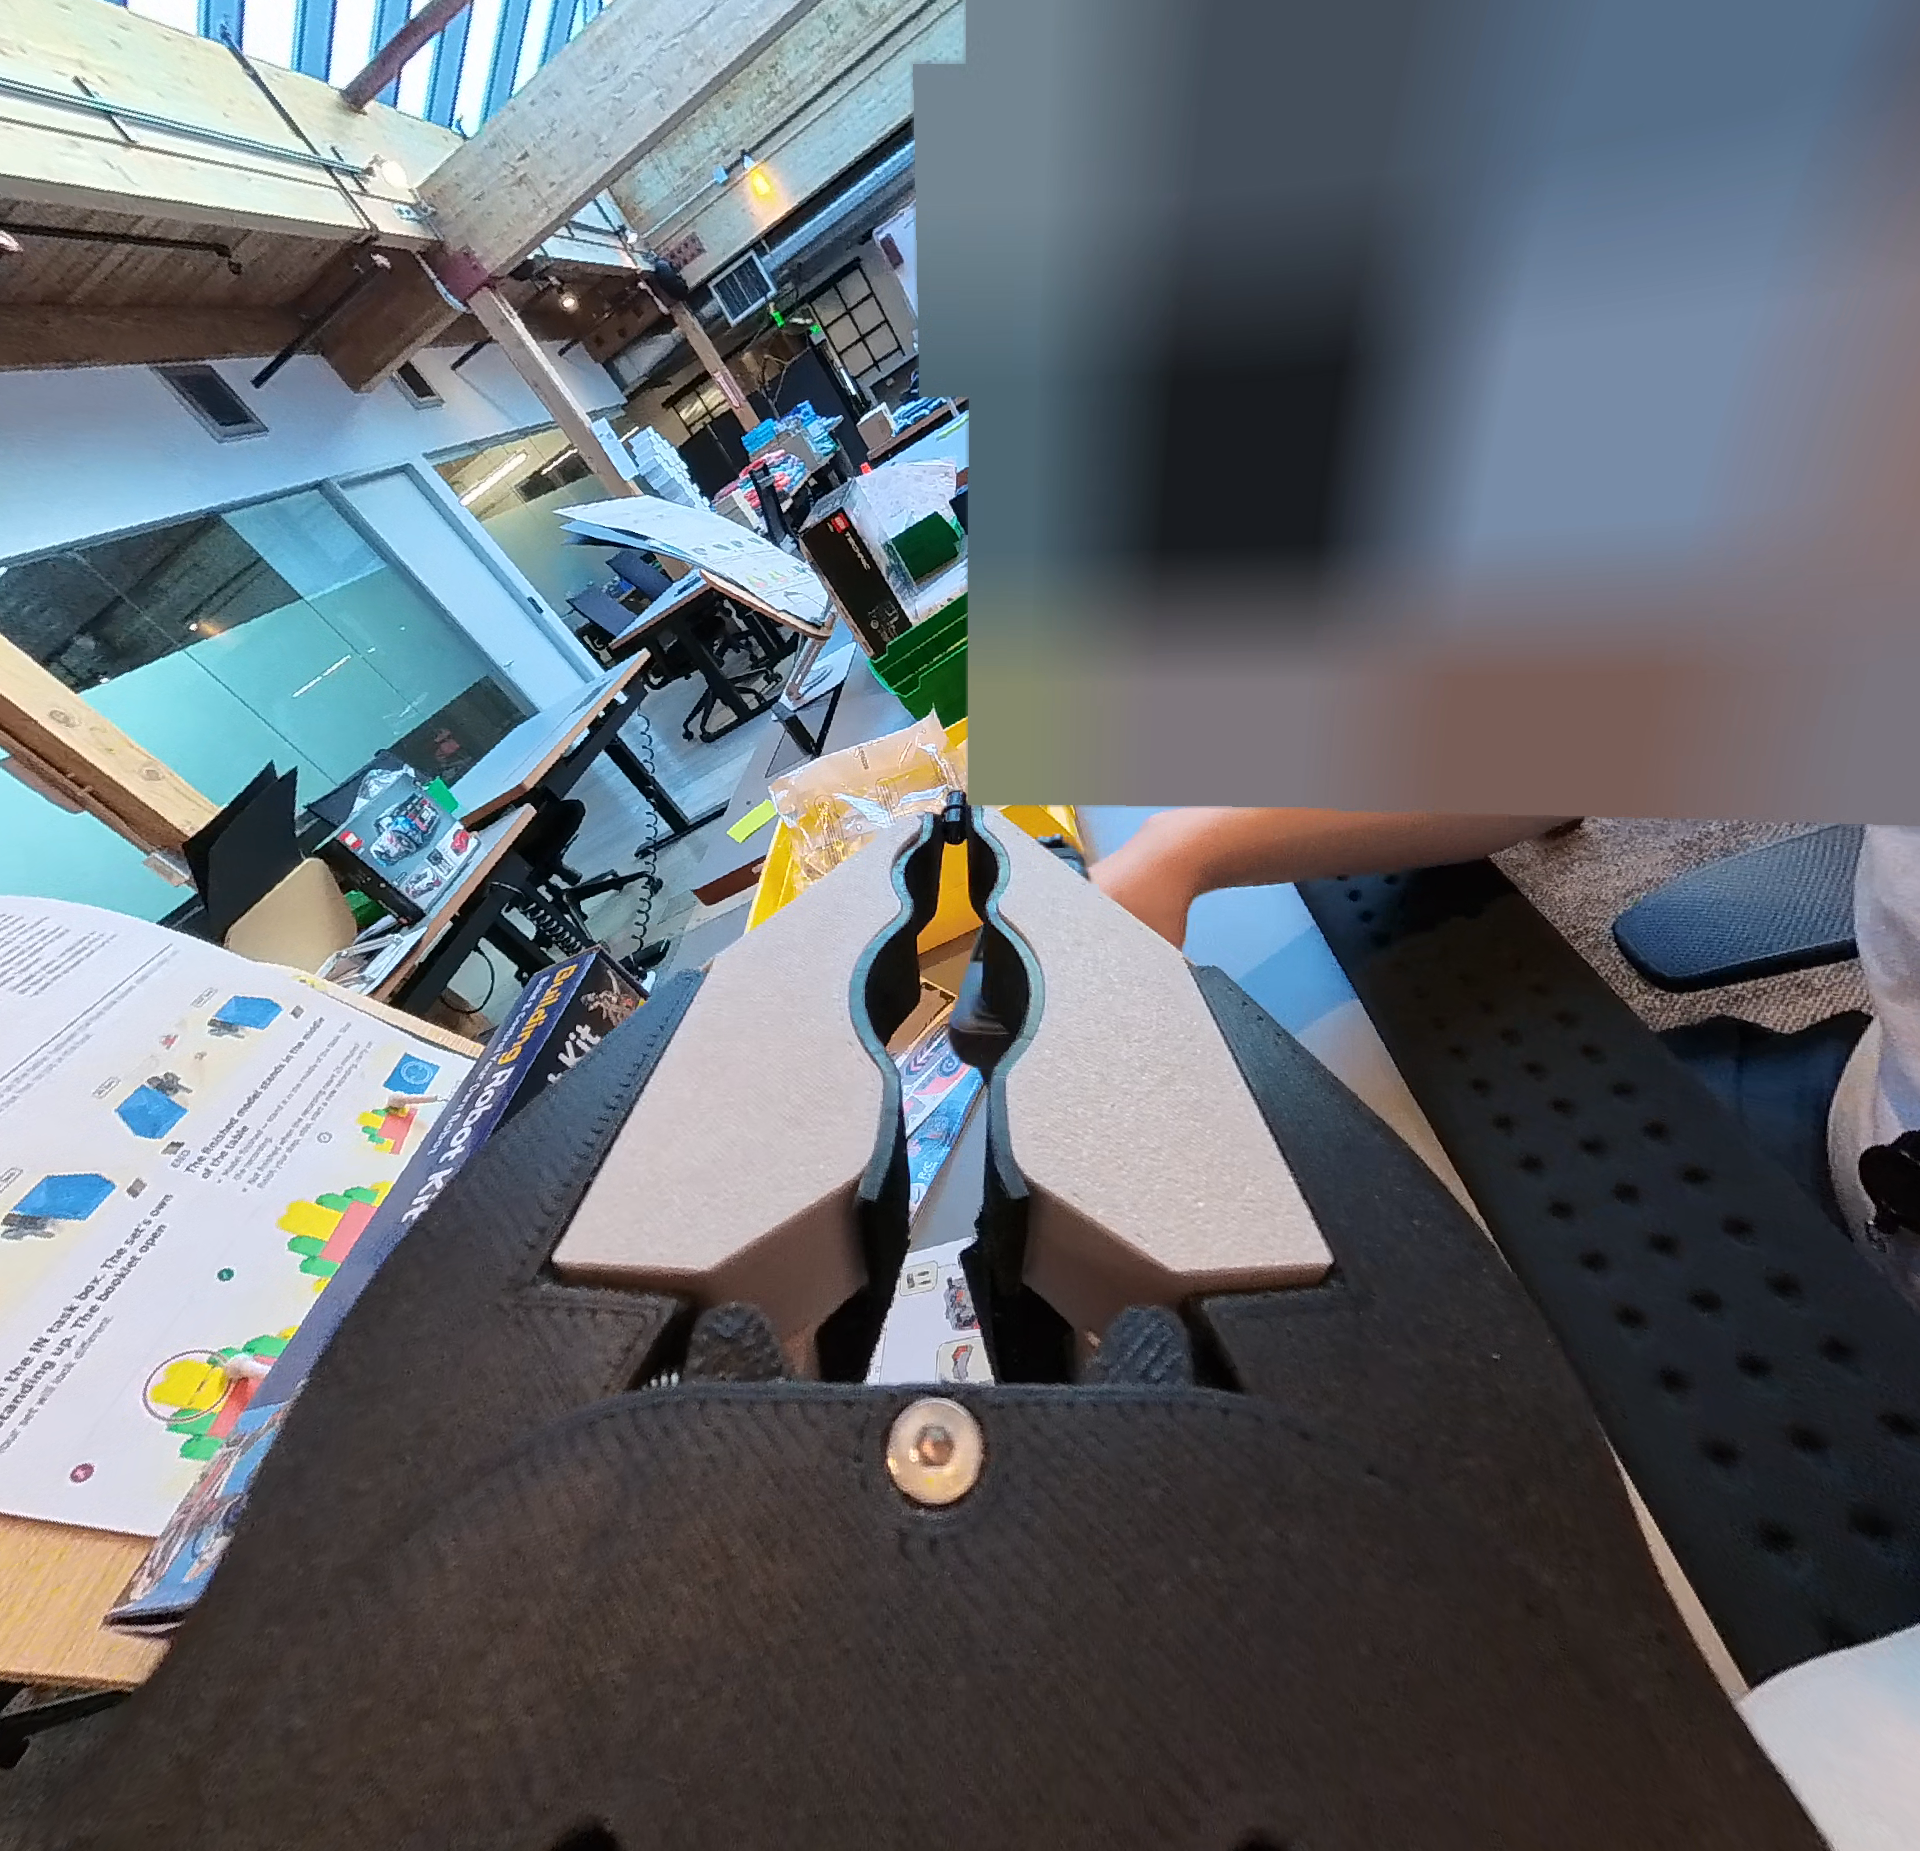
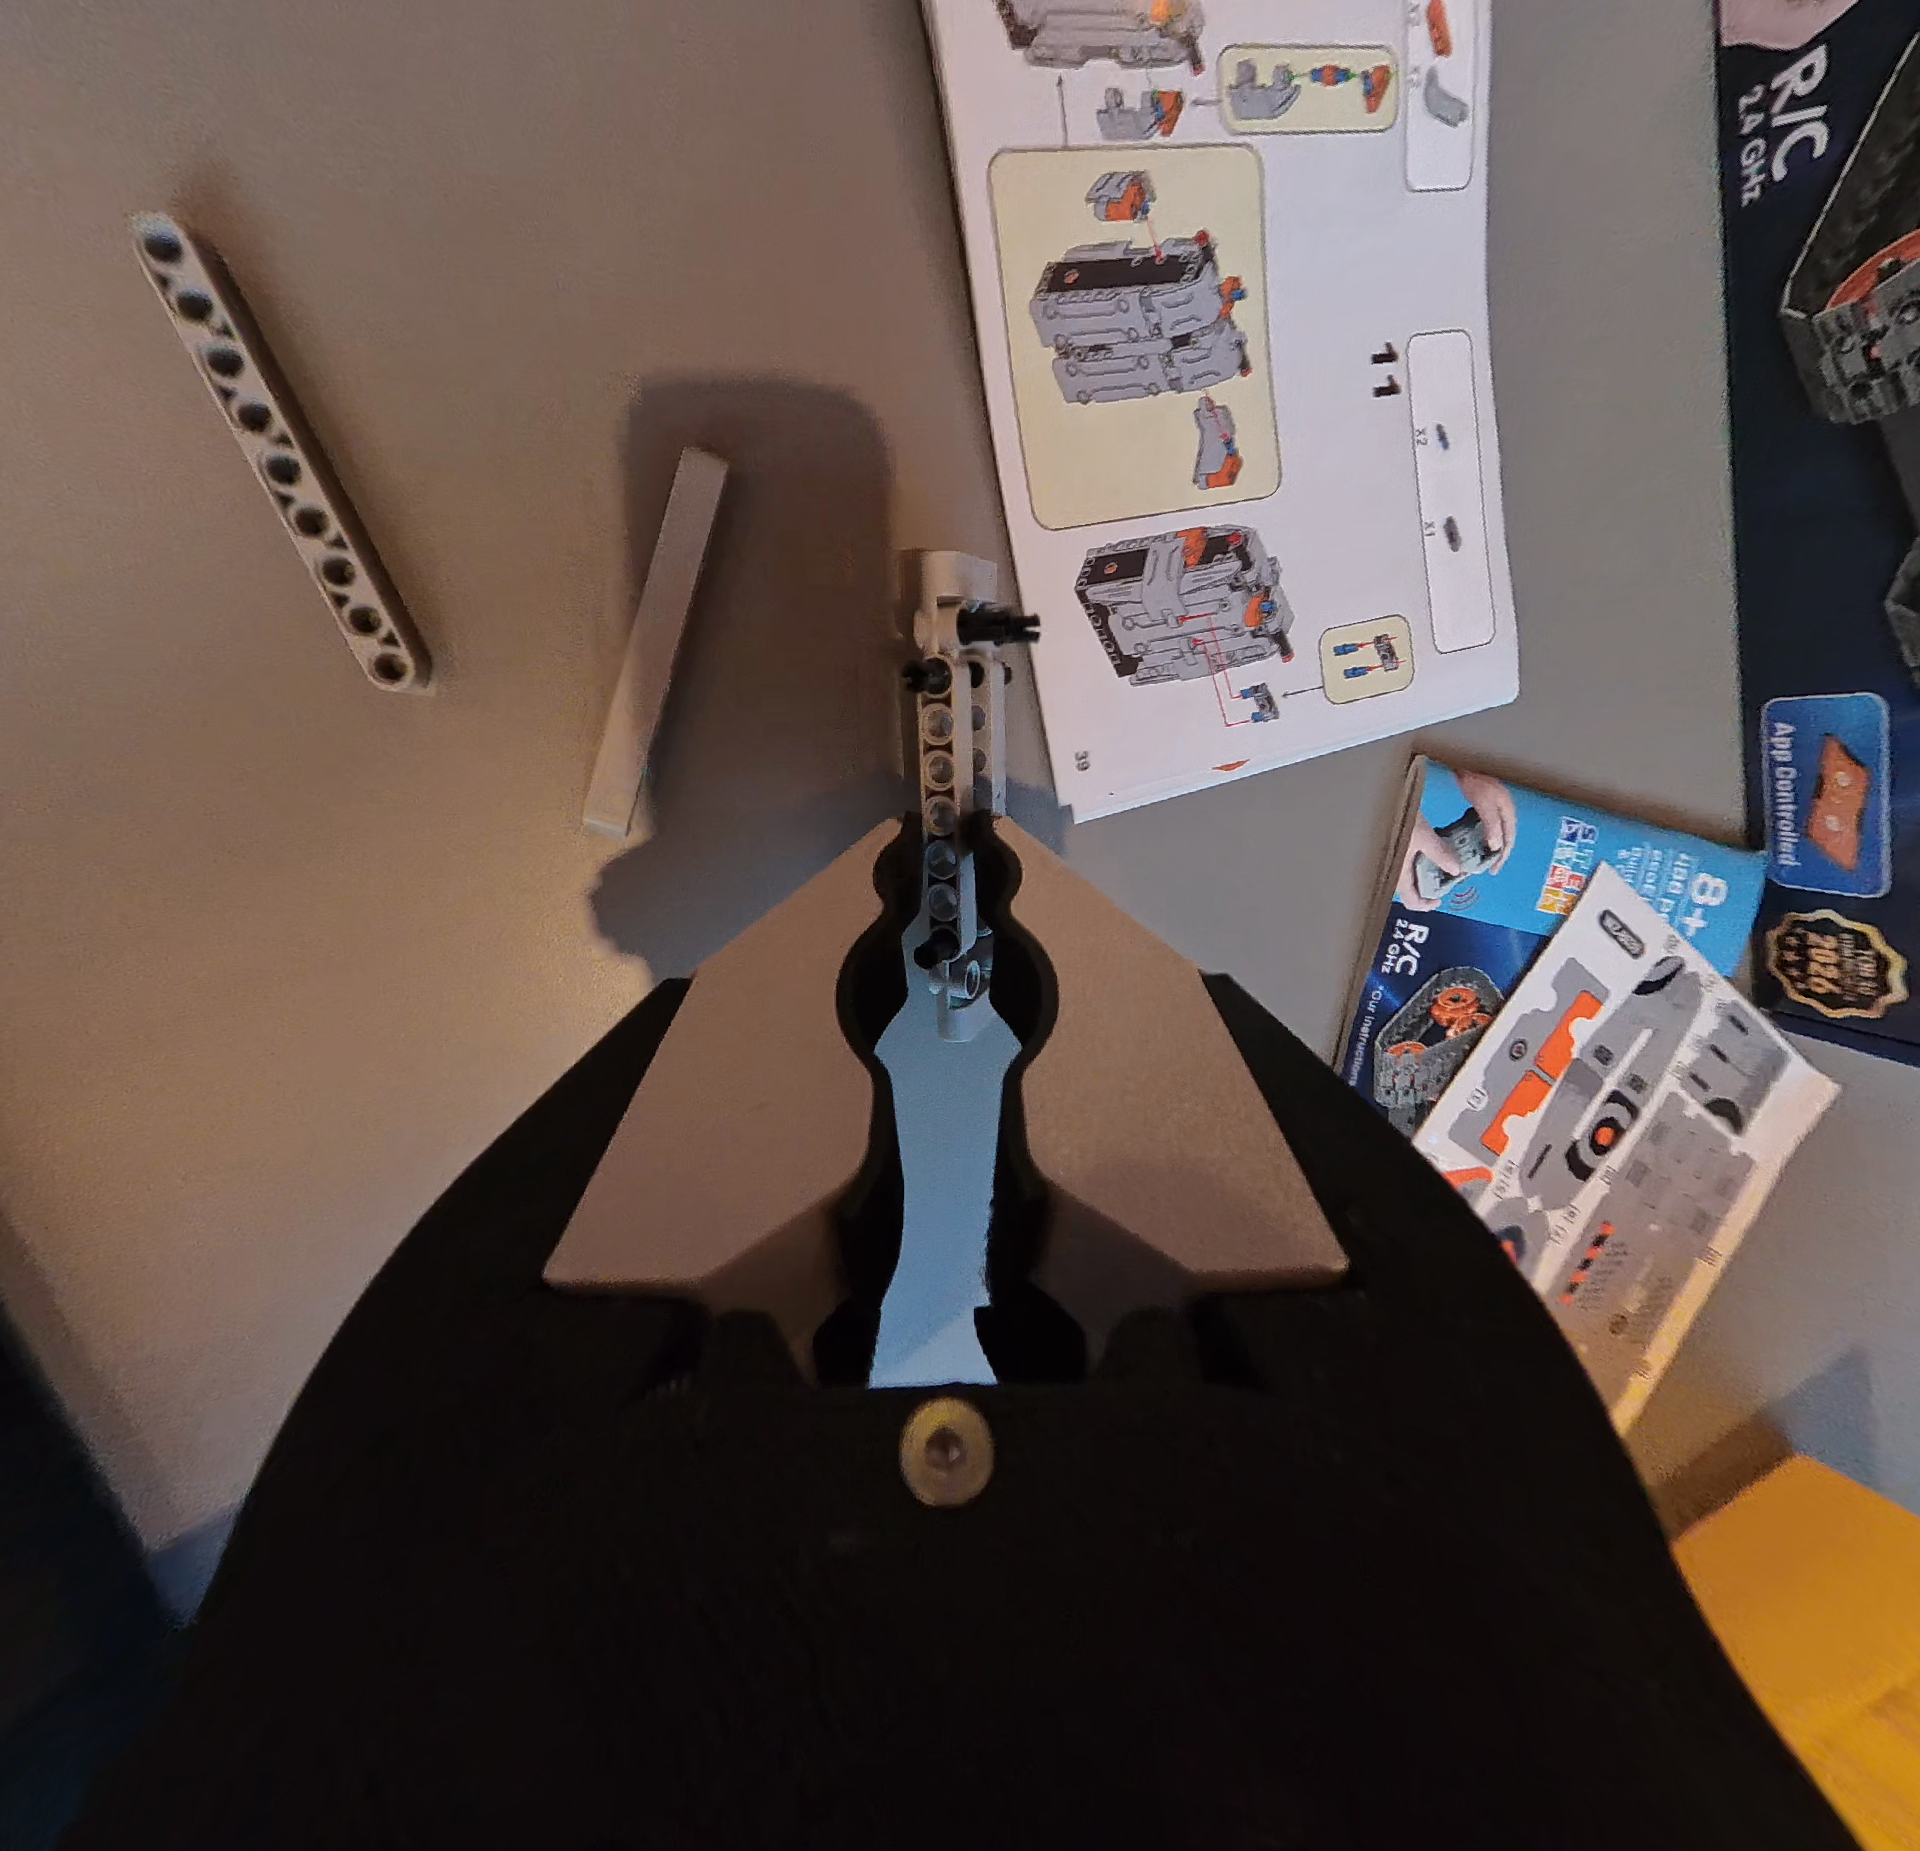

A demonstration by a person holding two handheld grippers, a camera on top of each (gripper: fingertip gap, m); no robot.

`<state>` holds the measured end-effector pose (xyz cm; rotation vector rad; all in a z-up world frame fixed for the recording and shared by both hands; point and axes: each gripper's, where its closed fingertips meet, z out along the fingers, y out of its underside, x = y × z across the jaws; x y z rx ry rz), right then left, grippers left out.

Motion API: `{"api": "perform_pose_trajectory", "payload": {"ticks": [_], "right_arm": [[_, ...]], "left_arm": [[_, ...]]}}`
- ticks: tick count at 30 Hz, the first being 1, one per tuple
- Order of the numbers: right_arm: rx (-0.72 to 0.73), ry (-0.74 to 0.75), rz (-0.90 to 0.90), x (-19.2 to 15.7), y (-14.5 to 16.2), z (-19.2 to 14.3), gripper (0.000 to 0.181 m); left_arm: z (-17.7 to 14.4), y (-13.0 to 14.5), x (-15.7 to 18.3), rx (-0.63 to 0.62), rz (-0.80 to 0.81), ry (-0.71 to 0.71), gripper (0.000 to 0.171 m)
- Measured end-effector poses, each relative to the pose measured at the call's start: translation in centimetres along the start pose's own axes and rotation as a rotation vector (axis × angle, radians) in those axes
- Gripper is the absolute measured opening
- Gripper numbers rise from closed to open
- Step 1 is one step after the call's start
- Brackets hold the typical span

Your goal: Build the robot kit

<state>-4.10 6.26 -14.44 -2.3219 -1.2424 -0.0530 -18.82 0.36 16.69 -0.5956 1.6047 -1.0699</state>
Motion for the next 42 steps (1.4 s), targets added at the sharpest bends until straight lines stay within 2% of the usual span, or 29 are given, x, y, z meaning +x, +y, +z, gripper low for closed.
{"api": "perform_pose_trajectory", "payload": {"ticks": [6,11,14,18,23,25,33,36,42], "right_arm": [[-0.014,-0.179,0.188,1.6,0.6,-0.1,0.008],[0.001,-0.237,0.232,2.4,0.5,0.3,0.008],[0.005,-0.309,0.282,2.3,0.6,0.3,0.009],[0.043,-0.507,0.429,1.6,0.2,-0.1,0.008],[0.04,-0.676,0.428,-0.8,0.8,-1.5,0.008],[-0.015,-0.633,0.396,-1.0,1.9,-1.1,0.009],[-0.059,-0.425,0.275,-0.1,2.2,-0.5,0.01],[-0.048,-0.447,0.256,-0.9,2.0,-0.4,0.01],[-0.12,-0.312,0.124,-1.3,2.6,0.3,0.012]], "left_arm": [[0.2,0.2,-0.1,-0.004,-0.007,0.005,0.002],[0.4,0.3,0.0,-0.011,-0.008,0.016,0.001],[0.5,0.3,0.0,-0.011,-0.009,0.017,0.001],[0.5,0.3,0.0,-0.014,-0.01,0.017,0.002],[0.4,0.4,0.1,-0.015,-0.008,0.017,0.002],[0.4,0.3,0.1,-0.011,-0.009,0.023,0.001],[0.5,0.2,0.3,-0.015,-0.004,0.023,0.001],[0.5,0.2,0.3,-0.018,-0.003,0.022,0.002],[0.7,0.2,0.3,-0.024,-0.002,0.023,0.002]]}}
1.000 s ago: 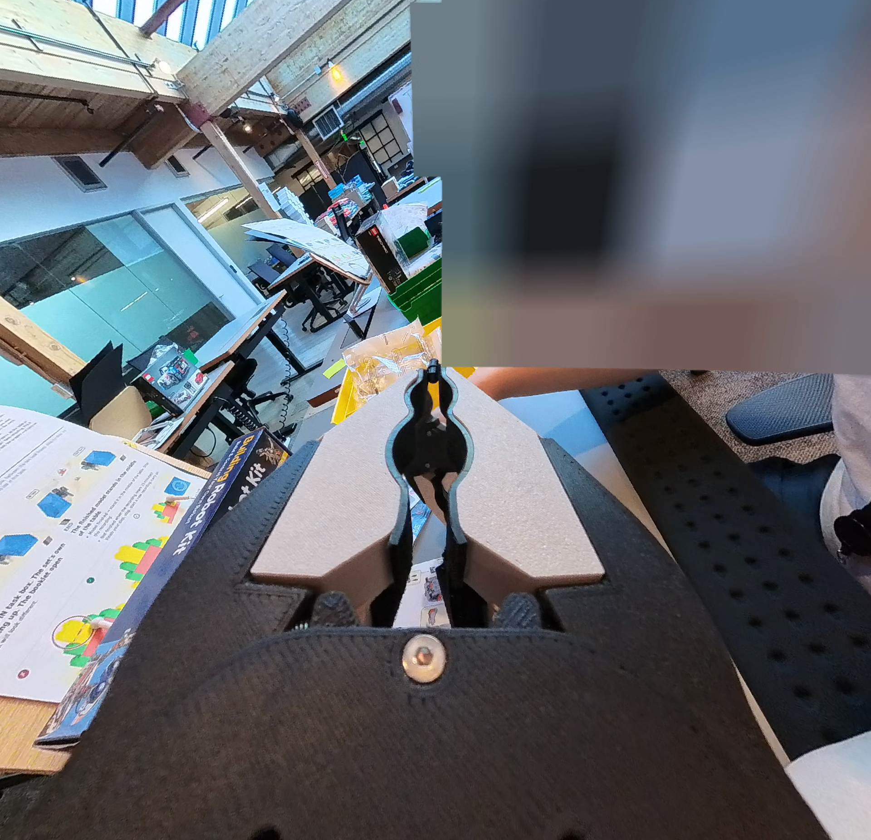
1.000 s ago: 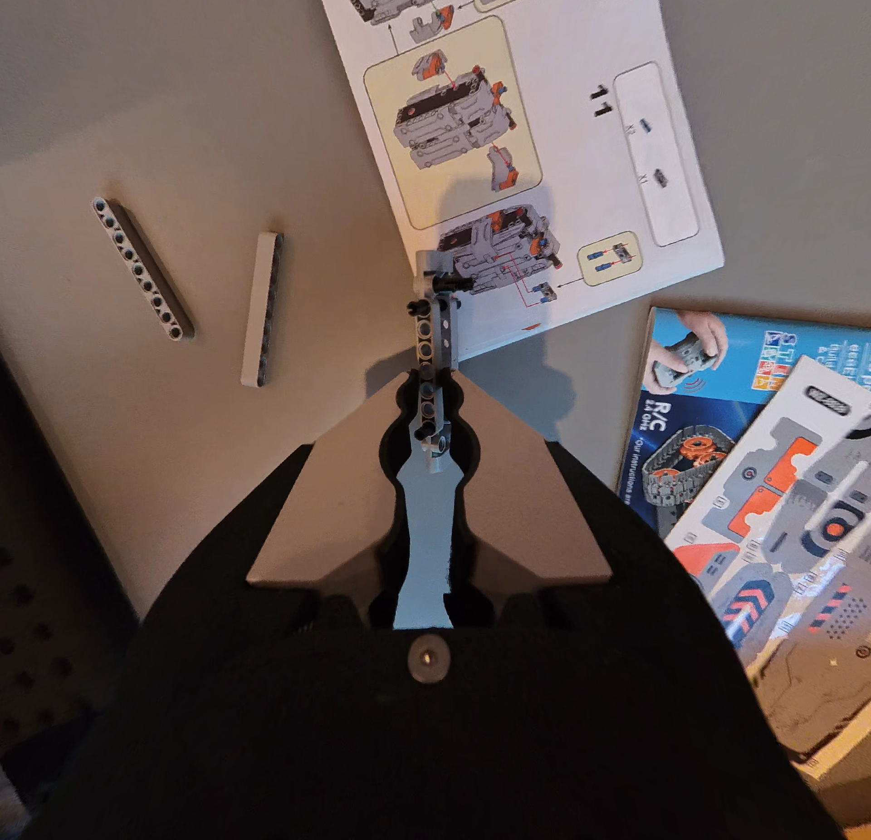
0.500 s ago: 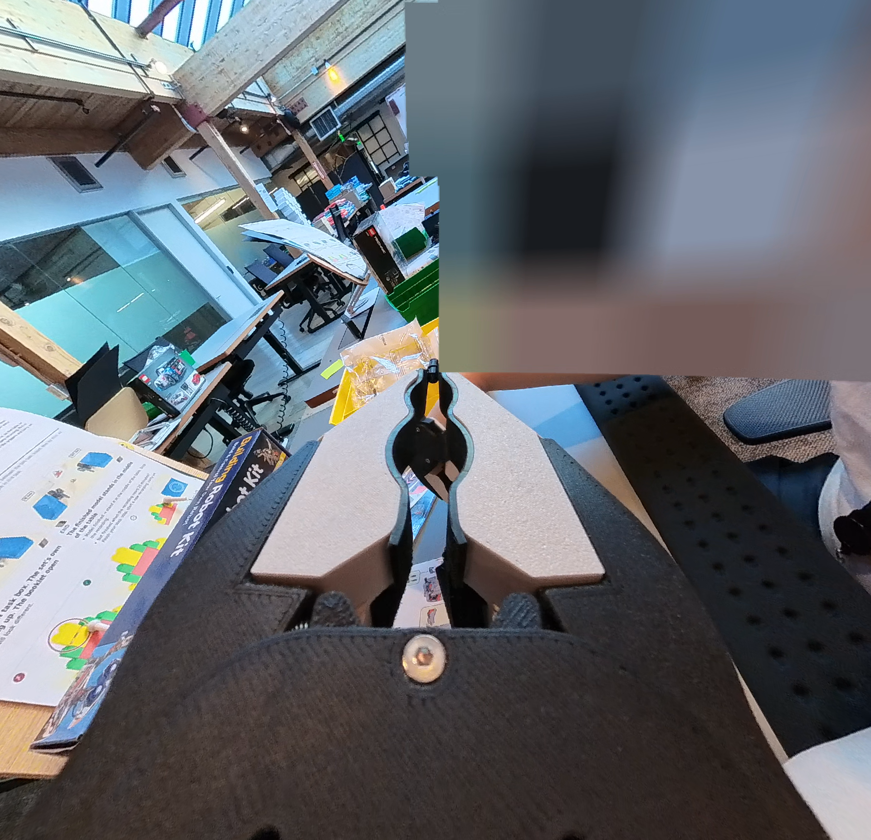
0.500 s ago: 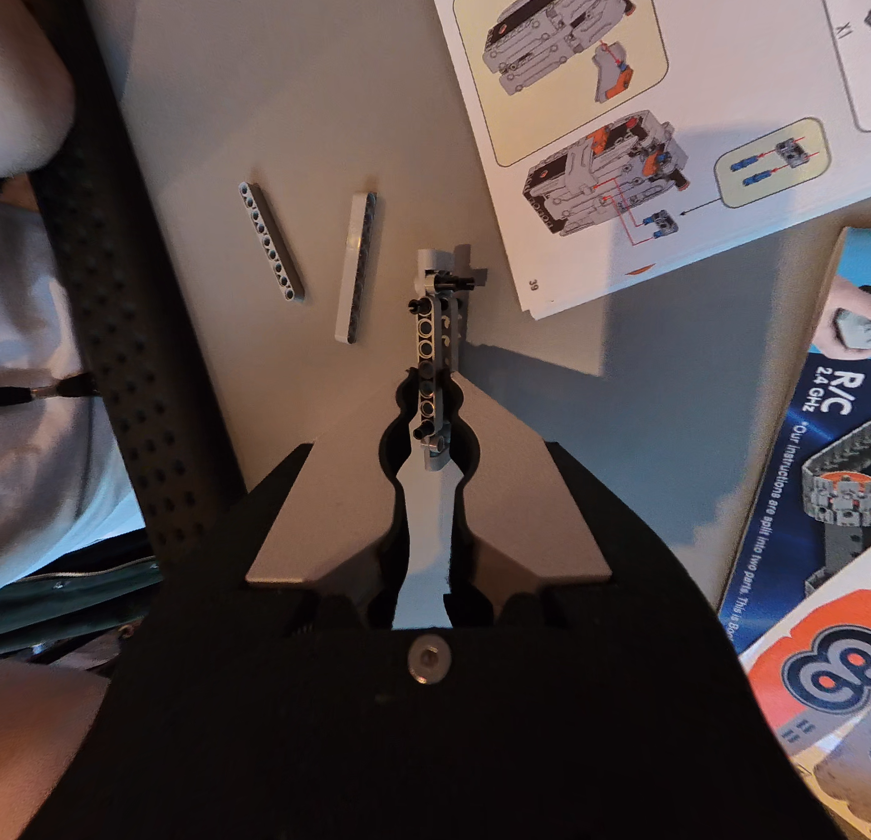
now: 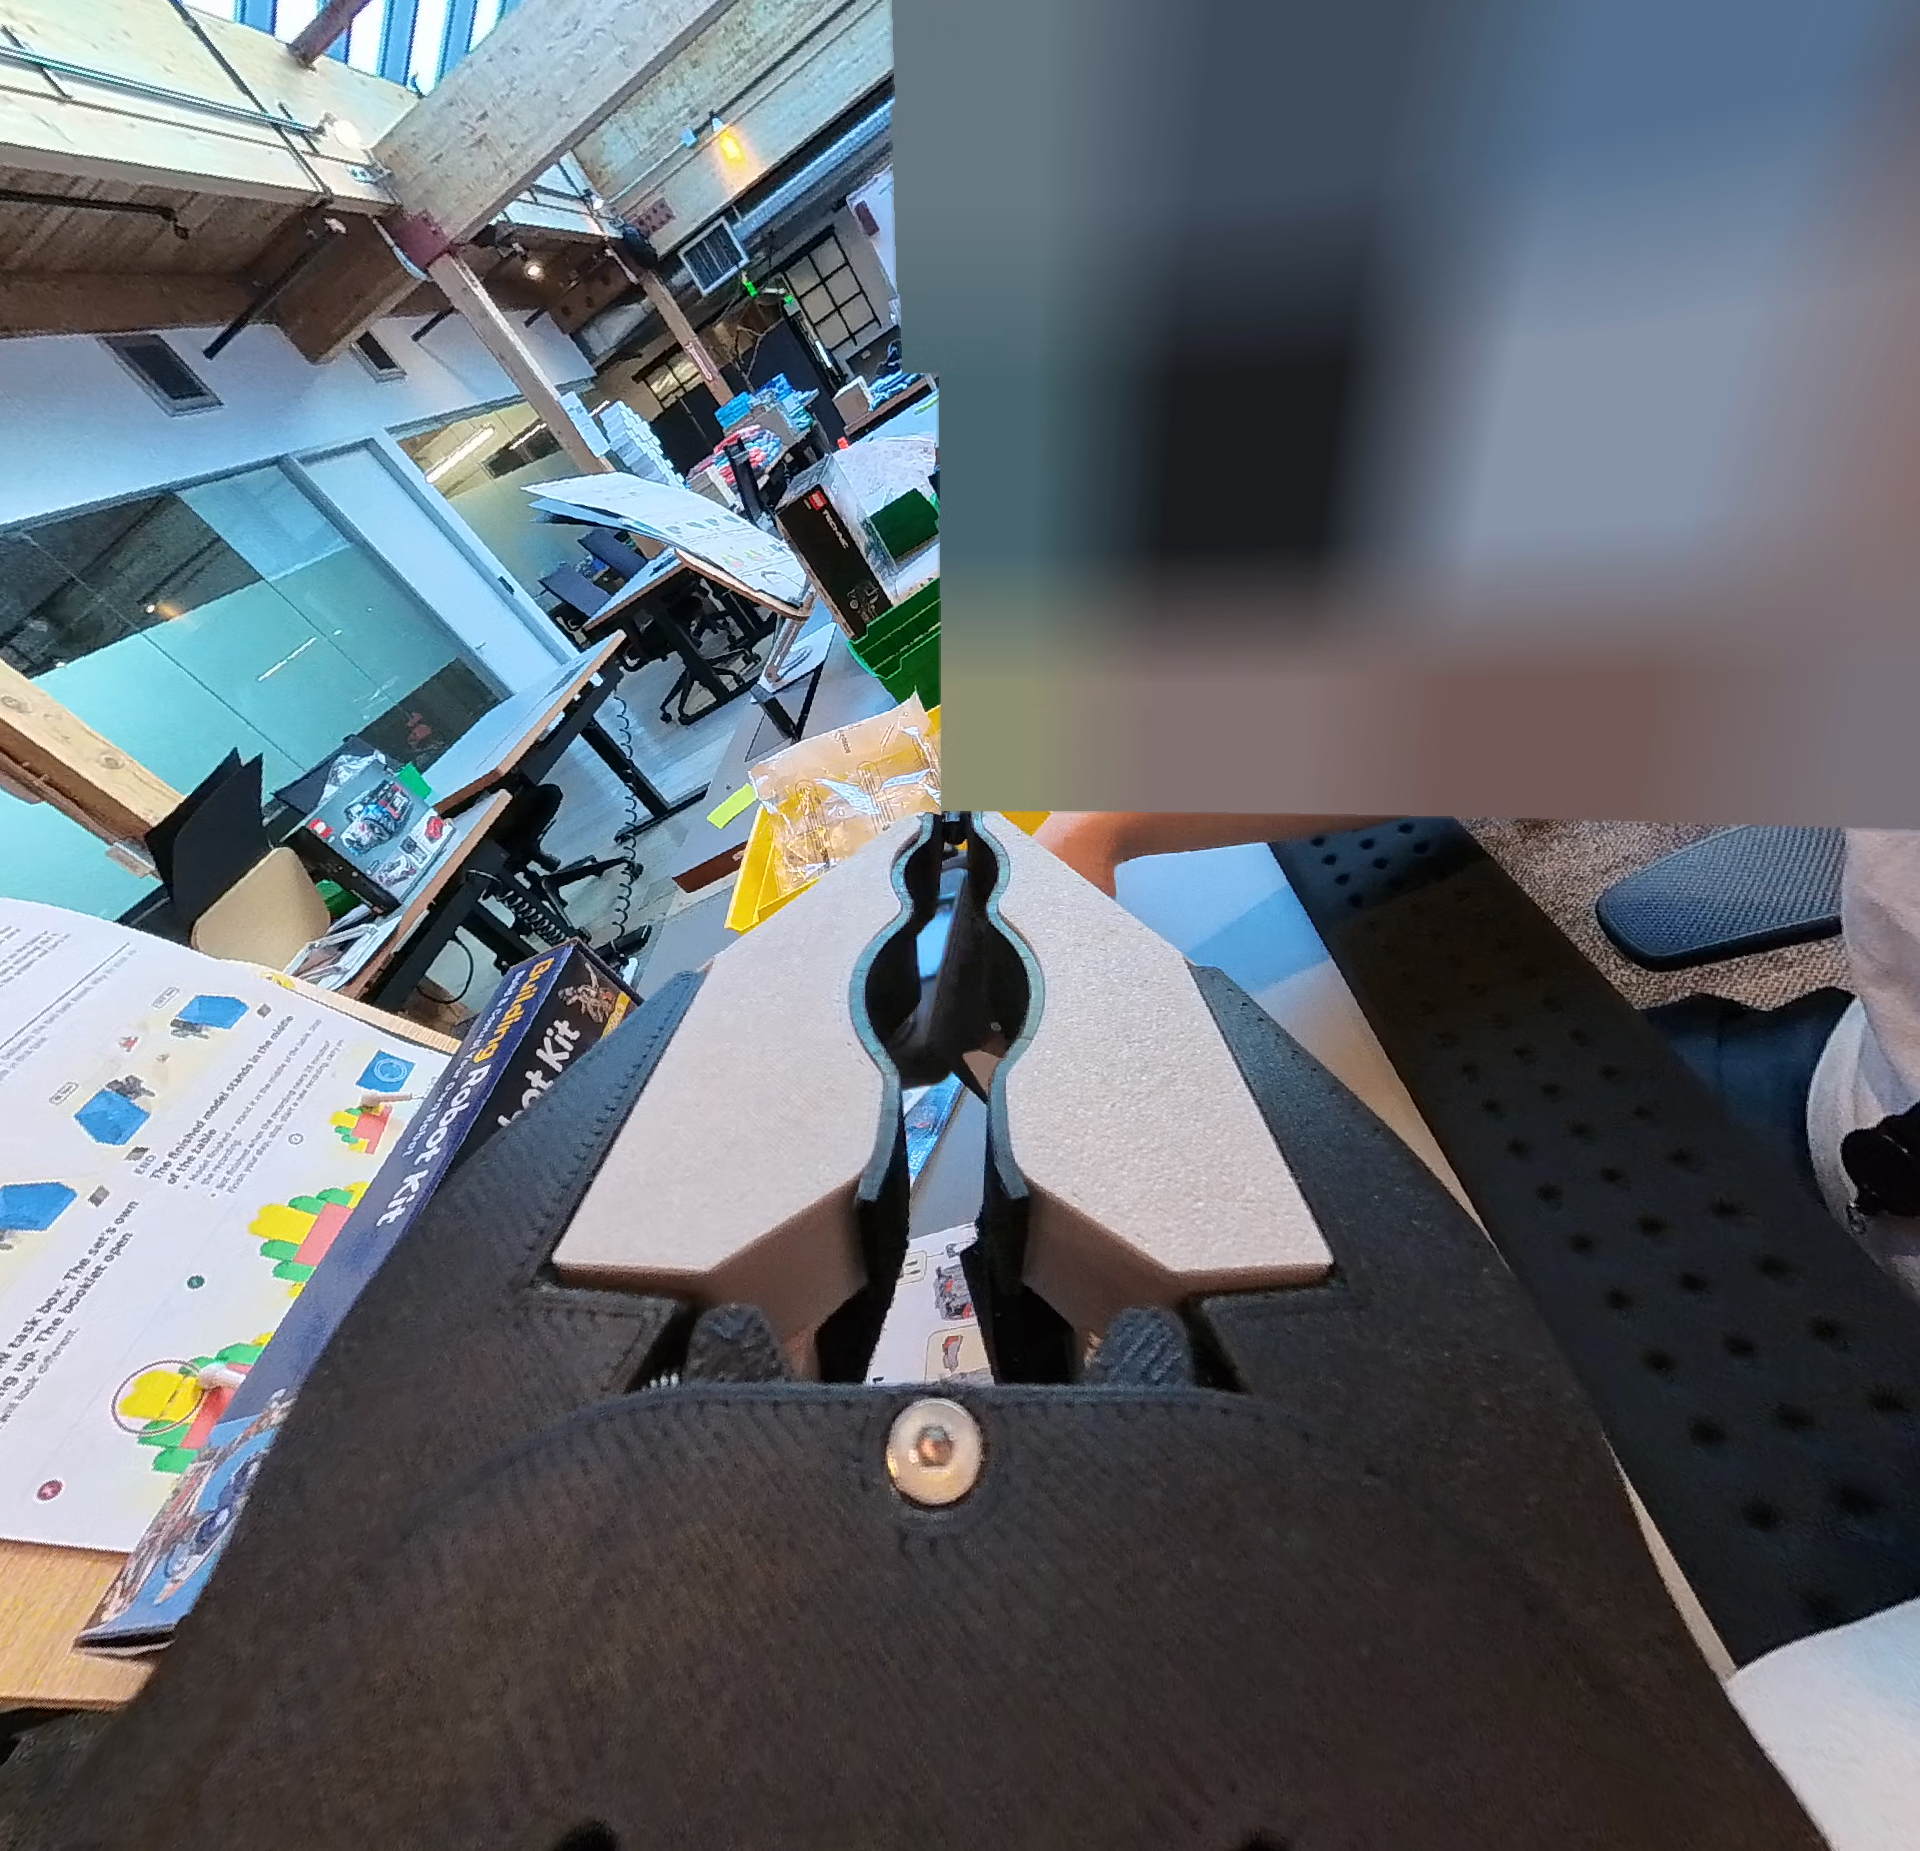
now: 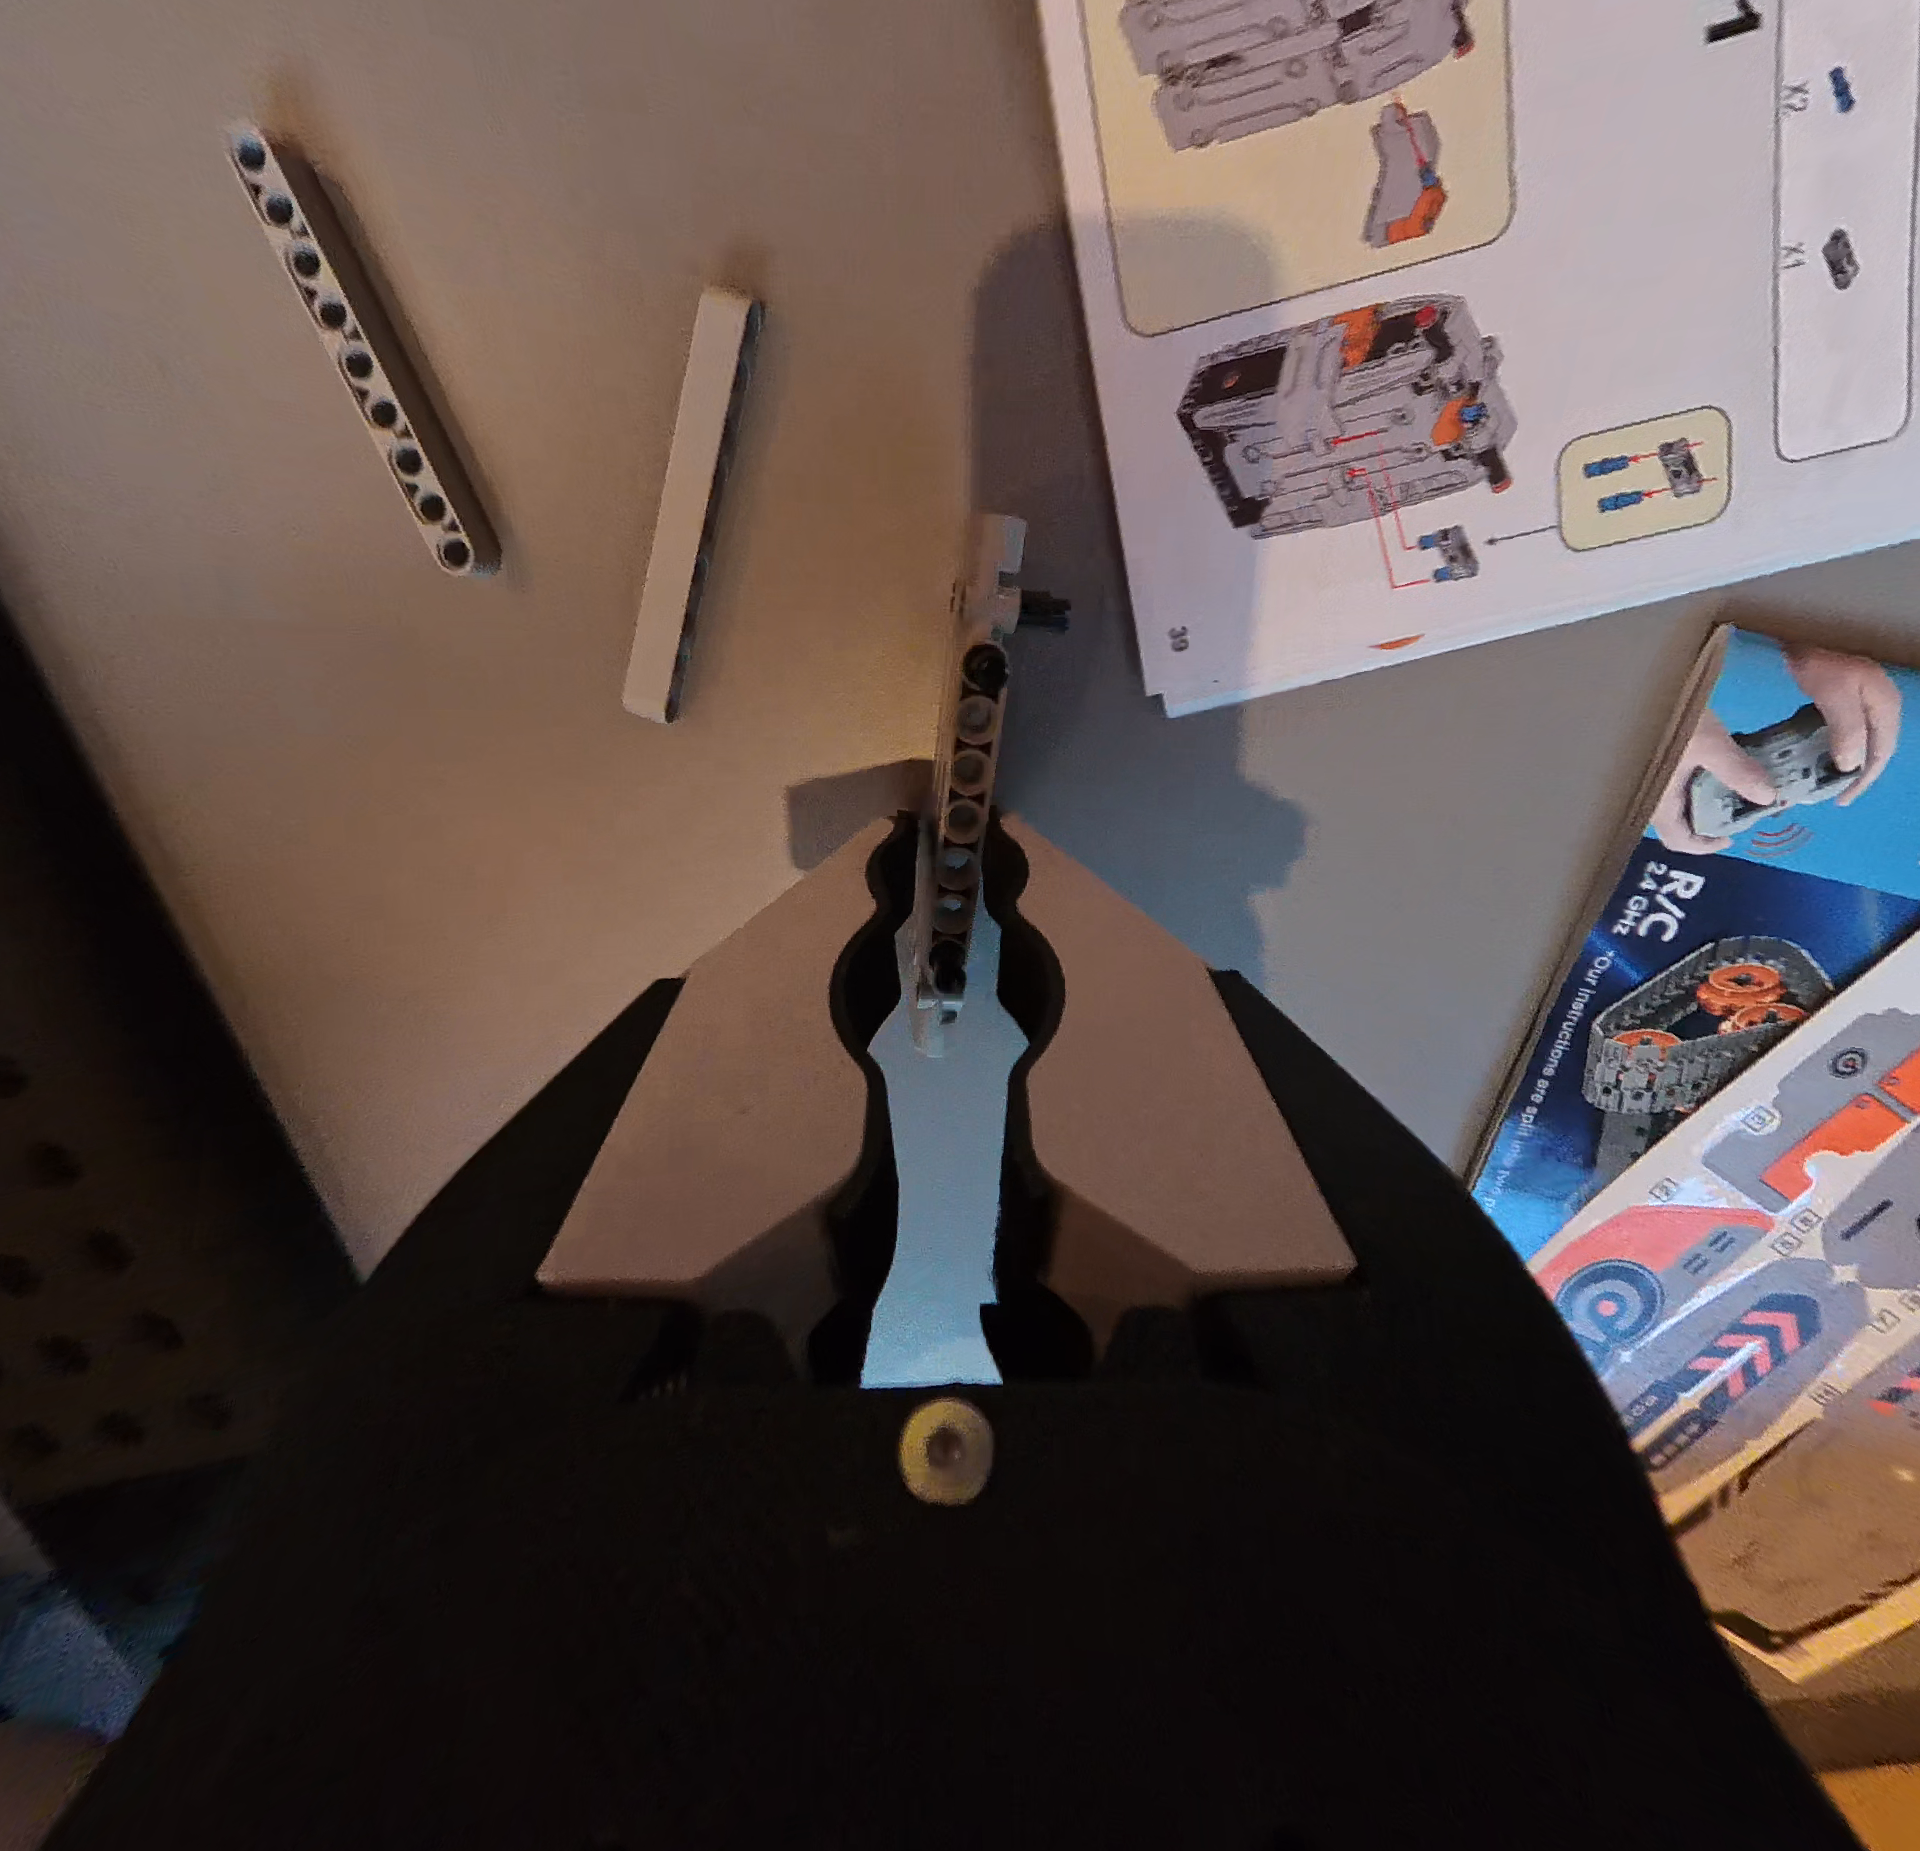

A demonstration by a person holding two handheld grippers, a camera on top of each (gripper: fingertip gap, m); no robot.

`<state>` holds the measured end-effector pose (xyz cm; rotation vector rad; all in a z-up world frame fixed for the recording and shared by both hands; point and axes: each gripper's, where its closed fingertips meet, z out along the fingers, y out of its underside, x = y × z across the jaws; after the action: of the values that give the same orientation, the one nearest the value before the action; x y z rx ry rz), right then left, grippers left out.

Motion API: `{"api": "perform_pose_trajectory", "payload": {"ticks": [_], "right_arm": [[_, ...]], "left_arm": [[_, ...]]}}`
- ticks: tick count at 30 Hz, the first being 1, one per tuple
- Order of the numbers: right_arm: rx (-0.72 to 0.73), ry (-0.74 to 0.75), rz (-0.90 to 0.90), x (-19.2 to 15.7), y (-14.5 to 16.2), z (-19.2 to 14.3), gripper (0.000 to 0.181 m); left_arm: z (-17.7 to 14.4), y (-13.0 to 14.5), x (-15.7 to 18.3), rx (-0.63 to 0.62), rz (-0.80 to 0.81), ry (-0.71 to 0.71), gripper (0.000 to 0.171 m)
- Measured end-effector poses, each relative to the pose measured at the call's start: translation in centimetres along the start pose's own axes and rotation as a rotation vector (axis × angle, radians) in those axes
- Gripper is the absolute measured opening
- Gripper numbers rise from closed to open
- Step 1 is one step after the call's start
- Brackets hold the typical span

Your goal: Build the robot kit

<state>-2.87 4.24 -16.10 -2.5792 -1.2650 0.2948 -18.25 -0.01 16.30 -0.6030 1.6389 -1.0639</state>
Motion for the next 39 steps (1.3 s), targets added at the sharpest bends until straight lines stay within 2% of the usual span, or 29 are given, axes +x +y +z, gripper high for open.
{"api": "perform_pose_trajectory", "payload": {"ticks": [4,8,11,17,20,29,35,39], "right_arm": [[0.007,0.002,0.003,-0.5,-0.7,-0.2,0.019],[0.005,0.026,0.021,0.1,-0.9,-0.6,0.006],[0.0,0.029,0.032,0.3,-0.8,-0.6,0.006],[-0.076,0.063,0.024,0.9,0.4,-0.4,0.016],[-0.095,0.051,0.03,0.8,0.7,-0.5,0.015],[-0.284,0.019,-0.051,0.2,3.0,-1.0,0.016],[-0.525,0.004,-0.138,-0.1,4.9,-1.5,0.018],[-0.596,-0.002,-0.183,-0.1,5.3,-1.7,0.017]], "left_arm": [[0.2,0.1,0.1,-0.008,0.0,0.005,0.002],[0.4,0.2,0.2,-0.015,0.003,0.012,0.002],[0.4,0.2,0.3,-0.018,0.006,0.013,0.002],[0.5,0.3,0.4,-0.024,0.003,0.02,0.002],[0.6,0.4,0.4,-0.027,0.005,0.021,0.002],[0.7,0.4,0.4,-0.031,0.006,0.024,0.002],[1.0,0.6,0.5,-0.04,0.005,0.028,0.002],[1.0,0.5,0.5,-0.04,0.007,0.029,0.002]]}}
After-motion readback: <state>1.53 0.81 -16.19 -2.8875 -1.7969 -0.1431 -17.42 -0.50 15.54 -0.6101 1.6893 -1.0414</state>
